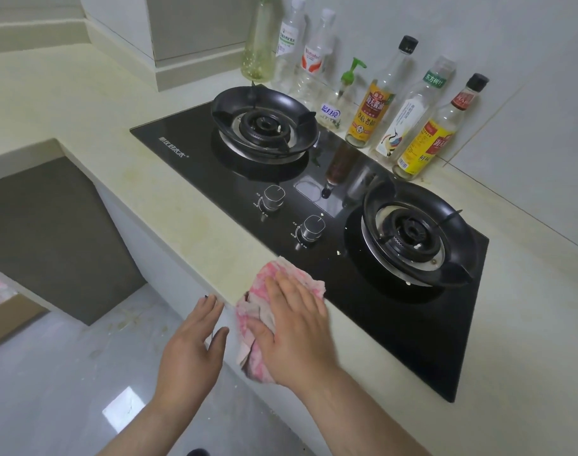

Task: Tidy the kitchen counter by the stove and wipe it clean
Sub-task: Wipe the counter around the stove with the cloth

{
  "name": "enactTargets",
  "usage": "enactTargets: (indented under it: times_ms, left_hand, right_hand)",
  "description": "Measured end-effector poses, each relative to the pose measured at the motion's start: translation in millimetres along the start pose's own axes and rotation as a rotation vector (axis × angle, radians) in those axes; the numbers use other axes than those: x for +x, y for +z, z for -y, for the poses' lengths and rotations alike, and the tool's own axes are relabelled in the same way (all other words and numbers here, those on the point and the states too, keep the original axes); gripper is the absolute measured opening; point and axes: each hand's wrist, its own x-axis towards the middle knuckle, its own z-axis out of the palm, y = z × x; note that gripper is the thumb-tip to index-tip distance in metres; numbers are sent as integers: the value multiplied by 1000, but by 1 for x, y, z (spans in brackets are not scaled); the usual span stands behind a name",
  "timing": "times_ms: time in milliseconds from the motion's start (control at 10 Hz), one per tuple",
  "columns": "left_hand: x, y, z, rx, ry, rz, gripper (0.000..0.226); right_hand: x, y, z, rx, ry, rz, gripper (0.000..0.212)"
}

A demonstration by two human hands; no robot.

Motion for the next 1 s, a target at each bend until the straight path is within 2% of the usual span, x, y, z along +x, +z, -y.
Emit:
enactTargets:
  times_ms: [100, 200, 300, 400, 500, 600, 700, 800, 1000]
  left_hand:
    - [4, -7, -2, -63, -10, -19, 42]
    - [11, -14, -11, -126, -20, -35, 46]
    - [11, -13, -11, -149, 67, -53, 40]
    - [11, -10, -3, -192, 89, -16, 44]
    - [14, -15, -1, -203, 111, 36, 43]
    - [18, -19, 1, -205, 132, 53, 46]
    - [19, -18, 7, -204, 152, 58, 58]
    - [21, -16, 12, -181, 190, 66, 55]
    - [18, -15, 12, -146, 166, 74, 47]
  right_hand:
    - [-2, -2, -2, 40, -12, -3, 72]
    - [-18, 2, -7, 54, 23, -68, 47]
    - [-33, 5, -13, 74, 57, -266, 28]
    - [-32, -12, -27, 113, 143, -500, 29]
    - [-19, -39, -47, 122, 188, -640, 34]
    - [9, -50, -69, 65, 226, -600, 38]
    - [47, -51, -86, -23, 173, -435, 40]
    - [79, -51, -92, -15, 211, -271, 46]
    - [59, -46, -79, 63, 173, -133, 60]
